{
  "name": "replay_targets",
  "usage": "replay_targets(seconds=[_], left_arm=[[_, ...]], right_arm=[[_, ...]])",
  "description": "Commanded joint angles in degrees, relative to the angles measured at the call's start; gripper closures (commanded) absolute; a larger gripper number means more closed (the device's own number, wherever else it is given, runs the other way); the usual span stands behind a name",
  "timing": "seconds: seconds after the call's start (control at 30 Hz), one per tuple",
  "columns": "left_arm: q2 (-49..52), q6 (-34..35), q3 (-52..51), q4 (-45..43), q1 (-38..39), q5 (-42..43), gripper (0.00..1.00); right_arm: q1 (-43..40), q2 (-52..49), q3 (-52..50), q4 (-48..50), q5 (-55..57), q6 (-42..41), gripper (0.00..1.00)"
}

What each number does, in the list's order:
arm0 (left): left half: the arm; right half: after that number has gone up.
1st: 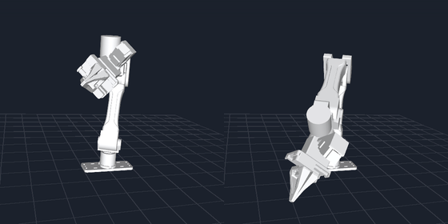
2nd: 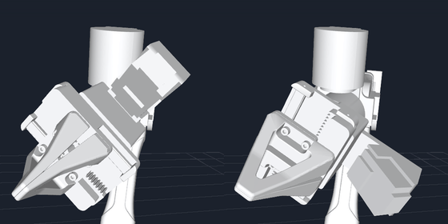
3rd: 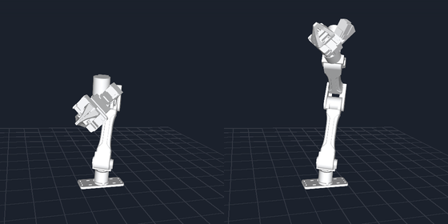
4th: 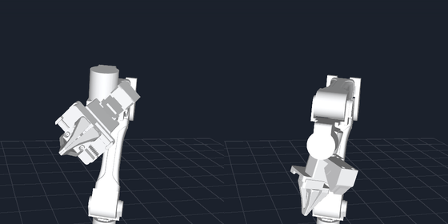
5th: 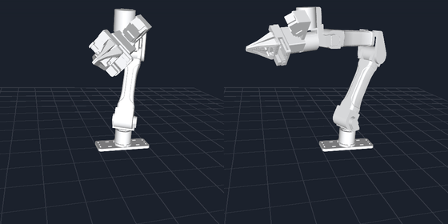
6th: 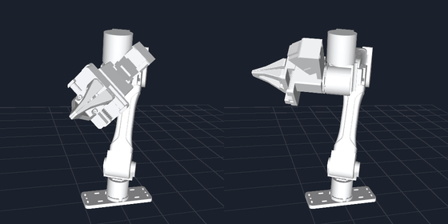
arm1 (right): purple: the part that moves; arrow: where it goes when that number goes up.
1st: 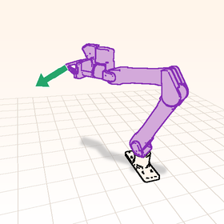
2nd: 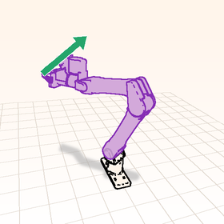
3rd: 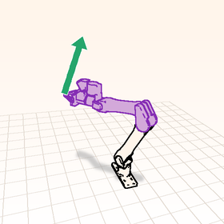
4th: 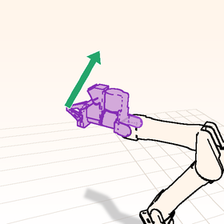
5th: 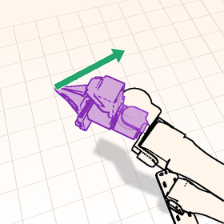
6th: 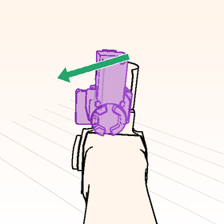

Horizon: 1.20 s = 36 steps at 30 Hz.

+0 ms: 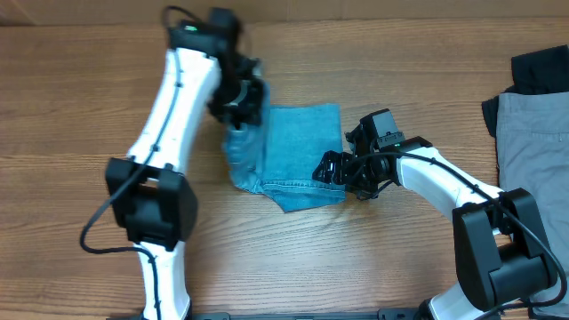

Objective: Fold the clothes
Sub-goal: 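Lift the left end with the left gripper and fold it rightward over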

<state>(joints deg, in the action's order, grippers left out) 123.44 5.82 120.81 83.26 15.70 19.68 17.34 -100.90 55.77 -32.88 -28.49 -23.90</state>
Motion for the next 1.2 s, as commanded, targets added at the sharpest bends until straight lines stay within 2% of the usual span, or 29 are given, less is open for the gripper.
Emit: replay_targets(seconds=[0.0, 0.2, 0.4, 0.43, 0.5, 0.57, 0.77, 0.8, 0.83, 0.87, 0.9, 1.0, 1.13, 1.17], left_arm=[[-0.76, 6.43, 0.72, -5.42, 6.29, 2.82, 0.96], [-0.76, 9.35, 0.72, -10.54, 11.32, 2.78, 0.96], [-0.55, 9.62, 0.7, -12.15, 13.2, 2.05, 0.83], [-0.42, 9.62, 0.68, -12.15, 13.25, 1.99, 0.77], [-0.22, 9.62, 0.66, -12.17, 13.25, 1.99, 0.75], [0.02, 9.6, 0.57, -12.24, 13.27, 2.08, 0.64], [0.04, 9.2, 0.13, -13.53, 14.51, 3.15, 0.61], [0.04, 9.2, 0.13, -13.86, 14.97, 3.34, 0.56], [0.04, 9.18, 0.15, -13.99, 15.15, 3.3, 0.44], [0.04, 9.11, 0.15, -14.21, 15.45, 3.23, 0.25], [0.04, 8.96, 0.15, -14.29, 15.47, 3.26, 0.19], [-0.42, 8.98, 0.17, -13.7, 14.62, 3.28, 0.17], [-1.95, 8.96, 0.22, -11.45, 11.82, 3.69, 0.24], [-2.25, 8.94, 0.22, -9.9, 10.91, 3.96, 0.29]], right_arm=[[0.26, -0.92, -0.26, 0.7, -1.86, 1.42, 0.0], [0.17, -0.92, -0.24, 0.39, -9.03, 4.24, 0.0], [-1.92, -0.72, 1.84, -3.48, -9.11, 4.48, 0.0], [-3.52, -0.5, 3.43, -6.21, -9.14, 4.81, 0.0], [-5.33, 0.11, 5.46, -10.25, -9.11, 6.49, 0.0], [-8.0, 1.7, 8.5, -16.41, -9.07, 8.61, 0.0], [-14.4, 7.04, 13.79, -24.68, -8.7, 9.7, 0.0], [-15.78, 8.31, 14.43, -25.27, -8.68, 10.47, 0.0], [-16.61, 8.9, 14.75, -25.62, -8.66, 10.47, 0.0], [-18.03, 9.77, 15.23, -26.25, -8.72, 10.45, 0.0], [-20.11, 10.86, 15.93, -27.43, -8.72, 10.45, 0.0], [-22.75, 12.55, 16.44, -28.79, -9.25, 10.49, 0.0], [-23.47, 13.7, 16.44, -28.17, -10.64, 10.91, 0.0], [-23.15, 13.68, 16.41, -27.85, -10.67, 10.88, 0.0]])
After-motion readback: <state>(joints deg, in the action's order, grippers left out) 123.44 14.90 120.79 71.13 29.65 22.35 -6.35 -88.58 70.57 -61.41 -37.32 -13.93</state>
